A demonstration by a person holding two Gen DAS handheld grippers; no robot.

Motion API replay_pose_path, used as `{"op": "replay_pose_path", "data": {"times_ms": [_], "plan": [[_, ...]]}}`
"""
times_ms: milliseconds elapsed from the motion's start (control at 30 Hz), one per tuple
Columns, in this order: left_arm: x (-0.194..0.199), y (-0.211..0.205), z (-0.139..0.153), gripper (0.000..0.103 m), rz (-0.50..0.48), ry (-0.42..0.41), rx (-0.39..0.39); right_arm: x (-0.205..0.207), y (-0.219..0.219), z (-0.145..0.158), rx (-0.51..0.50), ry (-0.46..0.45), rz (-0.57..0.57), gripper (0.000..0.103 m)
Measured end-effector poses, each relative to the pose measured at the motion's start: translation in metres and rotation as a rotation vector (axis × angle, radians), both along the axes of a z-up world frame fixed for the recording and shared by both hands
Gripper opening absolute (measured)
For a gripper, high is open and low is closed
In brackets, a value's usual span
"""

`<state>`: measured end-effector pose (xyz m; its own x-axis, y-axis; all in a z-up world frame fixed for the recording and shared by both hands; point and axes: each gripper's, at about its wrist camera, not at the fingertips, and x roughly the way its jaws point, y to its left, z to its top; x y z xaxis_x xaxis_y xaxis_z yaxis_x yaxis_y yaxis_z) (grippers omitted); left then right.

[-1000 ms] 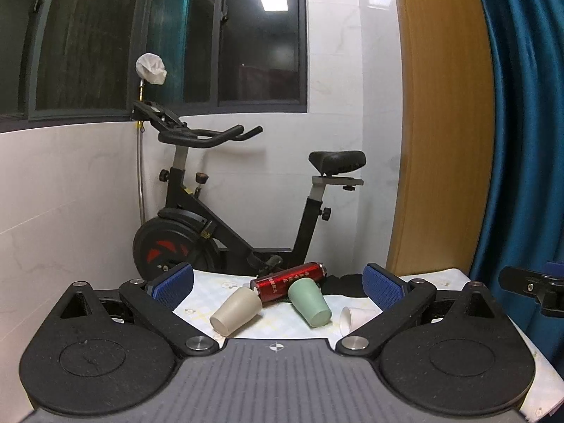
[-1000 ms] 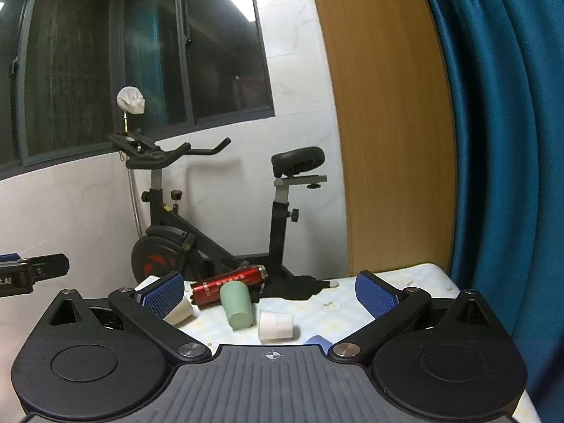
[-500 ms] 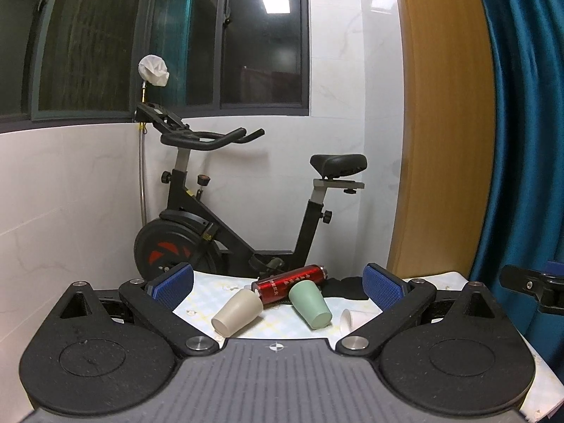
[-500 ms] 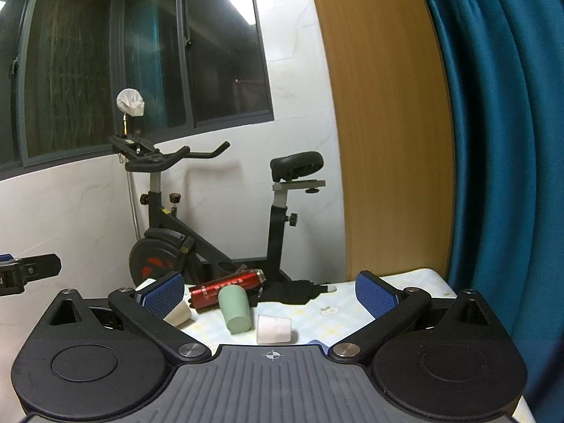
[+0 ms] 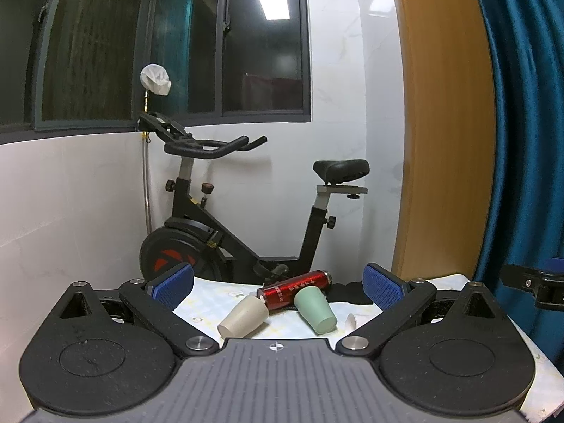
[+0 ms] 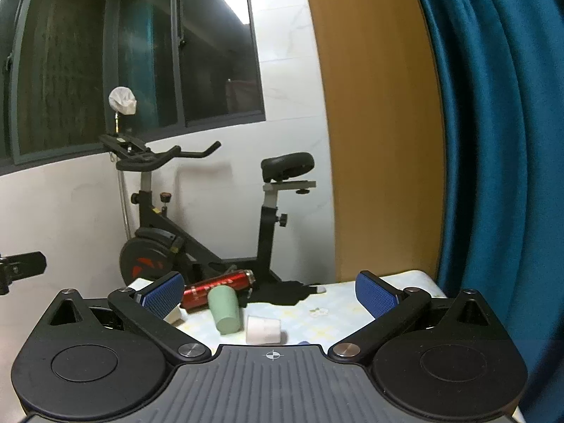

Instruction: Flip cup upright

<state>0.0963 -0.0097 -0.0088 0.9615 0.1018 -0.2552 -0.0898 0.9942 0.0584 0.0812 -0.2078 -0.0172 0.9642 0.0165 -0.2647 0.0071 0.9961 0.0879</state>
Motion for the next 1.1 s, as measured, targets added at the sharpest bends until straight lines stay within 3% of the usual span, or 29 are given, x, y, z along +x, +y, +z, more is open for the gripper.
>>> {"op": "replay_pose_path", "data": {"times_ms": [1100], "plan": [[-0.0017, 0.0015, 0.0029, 0.103, 0.017, -0.014, 0.013, 0.0098, 0.0034, -0.0026, -0.063, 0.044, -0.061, 0.103]]}}
